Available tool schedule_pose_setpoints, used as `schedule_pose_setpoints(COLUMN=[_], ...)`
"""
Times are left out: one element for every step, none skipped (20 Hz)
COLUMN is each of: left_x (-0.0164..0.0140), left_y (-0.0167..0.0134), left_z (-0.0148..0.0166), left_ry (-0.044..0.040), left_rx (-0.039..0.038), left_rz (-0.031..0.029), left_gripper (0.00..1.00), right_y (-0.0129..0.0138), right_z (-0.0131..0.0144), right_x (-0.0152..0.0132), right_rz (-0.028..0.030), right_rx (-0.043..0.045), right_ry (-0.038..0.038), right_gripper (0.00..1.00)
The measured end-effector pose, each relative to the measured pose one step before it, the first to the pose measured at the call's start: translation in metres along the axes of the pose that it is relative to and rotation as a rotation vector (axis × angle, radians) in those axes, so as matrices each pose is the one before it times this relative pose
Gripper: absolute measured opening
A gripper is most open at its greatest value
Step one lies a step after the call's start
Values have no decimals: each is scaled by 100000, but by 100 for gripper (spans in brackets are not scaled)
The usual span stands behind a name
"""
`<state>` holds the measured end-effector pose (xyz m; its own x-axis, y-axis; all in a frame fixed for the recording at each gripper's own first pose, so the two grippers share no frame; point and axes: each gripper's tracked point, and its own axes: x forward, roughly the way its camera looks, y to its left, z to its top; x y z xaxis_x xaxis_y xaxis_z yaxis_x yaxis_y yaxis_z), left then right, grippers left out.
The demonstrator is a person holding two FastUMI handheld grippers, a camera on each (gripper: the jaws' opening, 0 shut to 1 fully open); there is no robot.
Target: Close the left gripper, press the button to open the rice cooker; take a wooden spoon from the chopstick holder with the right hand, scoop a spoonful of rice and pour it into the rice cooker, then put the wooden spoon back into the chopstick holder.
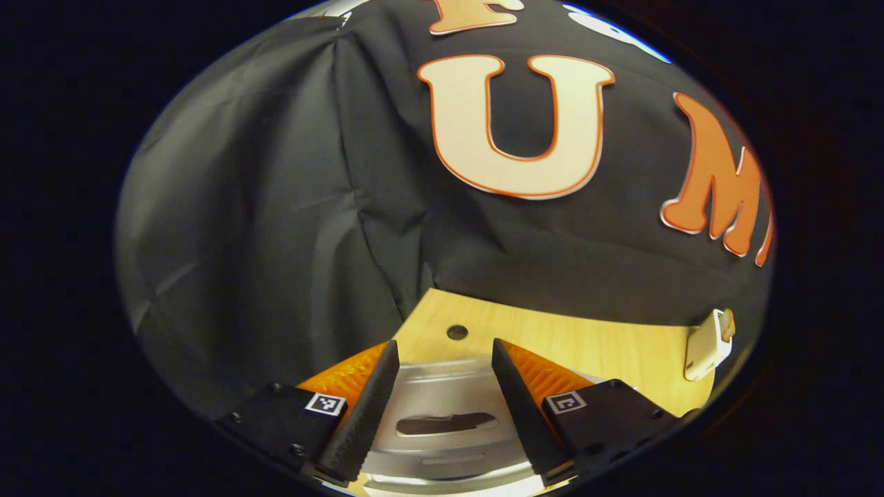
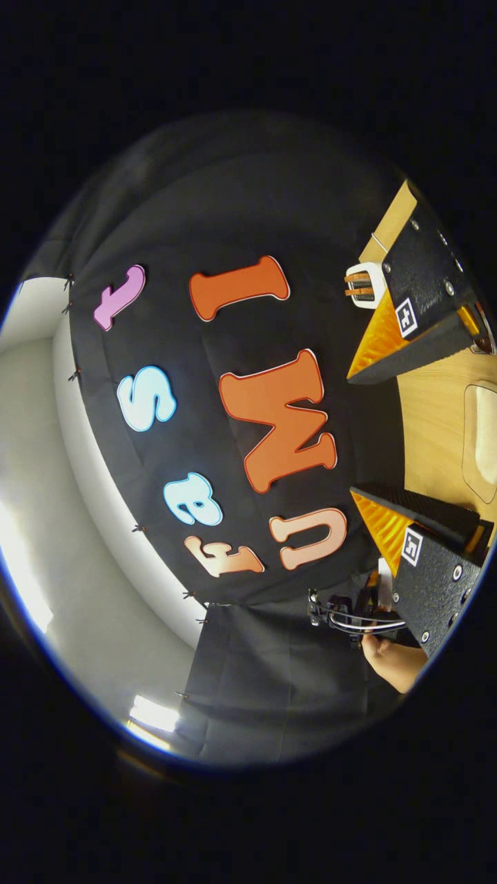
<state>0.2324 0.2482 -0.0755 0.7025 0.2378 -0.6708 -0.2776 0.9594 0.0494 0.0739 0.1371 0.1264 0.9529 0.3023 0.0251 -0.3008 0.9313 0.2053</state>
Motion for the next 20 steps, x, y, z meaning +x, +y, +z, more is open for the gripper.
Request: schedule_pose_setpoints(left_x=[-108, -442, -127, -364, -345, -30, 368, -190, 115, -60, 127, 617, 662, 180, -58, -256, -586, 633, -60, 373], left_y=[-8, 67, -140, -169, -67, -189, -301, 72, -213, -28, -220, -12, -85, -240, 0, -116, -109, 73, 163, -245], left_z=[-1255, -1125, -1112, -1200, -703, -405, -331, -441, -606, -669, -803, -923, -1042, -1932, 1132, -970, -246, 207, 13, 335], left_ry=[4, 404, 717, 653, -972, -390, -1197, -575, -553, 1019, 909, 2130, 2363, 4542, -8136, 3017, -1712, -674, -1021, -2887], left_rx=[995, 1406, 1481, 735, 1344, 514, 440, 667, 19, 636, -176, -146, -184, -3000, -111, -236, 35, -238, -64, 708], left_rz=[-486, 216, 62, 400, 508, 853, 526, 278, 163, -131, -422, -745, -1482, -2423, -947, 874, 1087, 1276, 1495, 352], left_gripper=[87, 87, 87, 87, 88, 88, 92, 91, 87, 87, 87, 87, 92, 87, 87, 86, 85, 87, 85, 86], right_y=[-303, 26, -62, 99, -235, -92, -146, 120, -102, -34, -95, -156, -92, -90, 46, -1, 84, -223, -73, -79], right_z=[-126, -208, -254, -222, -396, -269, -485, -352, -658, -515, -540, -418, -342, -333, -290, -300, -321, -362, -298, -258], right_x=[-10, 201, -81, 34, 18, -5, 225, 75, 120, 66, 129, 154, 193, 59, 154, 99, 84, 66, -114, -104], right_rz=[-242, 286, 234, 719, -396, 119, -361, 630, 66, 540, 198, 176, 39, -64, 332, 170, 610, -584, -6, -246], right_rx=[-679, -879, -960, -1243, -1434, -1362, -1153, -931, -653, -108, -62, 71, -292, 156, 49, -20, -573, -812, -721, -584], right_ry=[-411, 171, 308, 192, 569, 97, 684, 775, 1454, 1106, 1382, 866, 915, 683, 587, 940, 539, 723, 49, 359], right_gripper=[84, 84, 84, 84, 84, 84, 84, 84, 84, 84, 84, 84, 84, 84, 84, 84, 84, 84, 84, 84])
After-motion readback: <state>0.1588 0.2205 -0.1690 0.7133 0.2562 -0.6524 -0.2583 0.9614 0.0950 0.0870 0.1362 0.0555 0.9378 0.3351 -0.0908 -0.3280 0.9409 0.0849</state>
